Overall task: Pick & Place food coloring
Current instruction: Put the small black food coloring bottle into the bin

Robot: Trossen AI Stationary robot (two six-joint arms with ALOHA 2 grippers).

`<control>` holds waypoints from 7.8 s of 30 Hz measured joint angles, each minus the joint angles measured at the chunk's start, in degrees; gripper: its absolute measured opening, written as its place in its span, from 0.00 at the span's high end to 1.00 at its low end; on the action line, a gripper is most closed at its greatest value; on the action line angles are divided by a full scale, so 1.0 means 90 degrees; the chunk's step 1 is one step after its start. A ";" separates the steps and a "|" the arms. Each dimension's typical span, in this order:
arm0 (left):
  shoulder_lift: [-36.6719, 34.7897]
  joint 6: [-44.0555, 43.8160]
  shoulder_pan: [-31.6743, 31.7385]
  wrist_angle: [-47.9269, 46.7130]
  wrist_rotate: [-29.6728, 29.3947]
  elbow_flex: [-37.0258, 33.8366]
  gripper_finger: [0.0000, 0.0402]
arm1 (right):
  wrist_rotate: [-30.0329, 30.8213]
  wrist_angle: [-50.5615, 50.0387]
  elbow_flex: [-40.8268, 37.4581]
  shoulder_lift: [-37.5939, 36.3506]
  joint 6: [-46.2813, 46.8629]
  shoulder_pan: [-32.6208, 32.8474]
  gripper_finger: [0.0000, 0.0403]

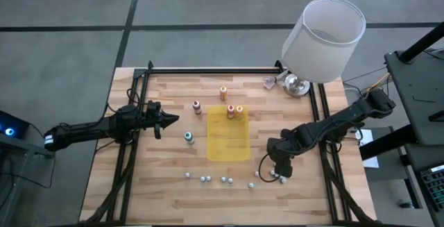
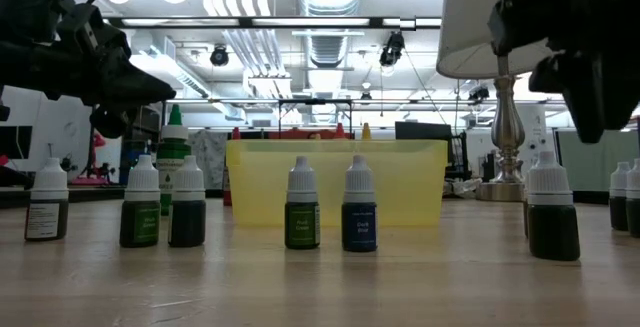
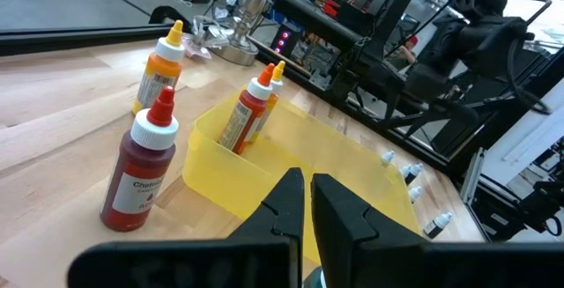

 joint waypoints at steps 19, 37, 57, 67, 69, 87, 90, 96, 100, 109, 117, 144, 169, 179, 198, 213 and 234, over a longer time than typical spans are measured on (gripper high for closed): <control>0.0000 0.0000 0.0000 0.0000 0.0000 0.0000 1.00 | -0.0027 0.0489 -0.0083 0.0635 0.0553 0.0163 0.57; 0.0000 0.0000 0.0000 0.0000 0.0001 0.0000 1.00 | -0.0041 0.0757 -0.0279 0.0991 0.0550 0.0190 0.57; 0.0000 0.0000 -0.0001 0.0000 0.0001 0.0000 1.00 | -0.0260 0.1158 -0.0421 0.0980 0.0514 0.0190 0.81; 0.0000 0.0000 -0.0001 0.0000 0.0002 0.0000 1.00 | -0.0410 0.1174 -0.0421 0.0861 0.0499 0.0190 0.84; 0.0000 0.0000 0.0000 0.0000 0.0002 0.0000 1.00 | -0.0410 0.1165 -0.0421 0.0778 0.0499 0.0190 0.84; 0.0000 0.0000 -0.0001 -0.0001 0.0000 0.0000 1.00 | -0.0578 0.0166 0.0876 0.0489 -0.0459 -0.0083 0.85; 0.0000 0.0000 0.0000 0.0000 0.0002 0.0000 1.00 | -0.0574 -0.0255 0.1251 0.0620 -0.0807 -0.0219 0.85; -0.0001 0.0000 -0.0001 0.0000 0.0000 0.0000 1.00 | -0.0548 -0.0847 0.2045 0.0961 -0.1567 -0.0548 0.85; -0.0001 0.0000 0.0000 0.0000 0.0002 0.0000 1.00 | -0.0527 -0.1056 0.2487 0.1260 -0.2020 -0.0804 0.85; 0.0000 0.0000 0.0000 0.0000 0.0000 0.0000 1.00 | -0.0518 -0.1201 0.3287 0.2022 -0.2959 -0.1301 0.85; -0.0002 0.0000 0.0000 0.0000 0.0000 0.0000 1.00 | -0.0513 -0.1223 0.4070 0.2602 -0.3554 -0.1688 0.85; 0.0000 0.0000 0.0000 0.0000 0.0002 0.0000 1.00 | -0.0143 -0.1017 0.4795 0.3966 -0.4510 -0.2172 0.85; 0.0000 0.0000 -0.0001 0.0000 0.0001 0.0000 1.00 | -0.0261 -0.0365 0.4738 0.3959 -0.4534 -0.2413 0.85; -0.0001 0.0000 0.0000 0.0000 0.0002 0.0000 1.00 | -0.0257 -0.0465 0.4754 0.4047 -0.4579 -0.2735 0.85; 0.0000 0.0000 0.0000 0.0000 0.0000 0.0000 1.00 | -0.0253 -0.0509 0.5178 0.4821 -0.4896 -0.2772 0.85; -0.0002 0.0000 0.0000 0.0000 0.0002 0.0000 1.00 | -0.0231 -0.0456 0.5205 0.4877 -0.5222 -0.2772 0.85; 0.0000 0.0000 -0.0002 0.0000 0.0000 0.0000 1.00 | -0.0194 -0.0349 0.5177 0.4990 -0.5366 -0.2782 0.85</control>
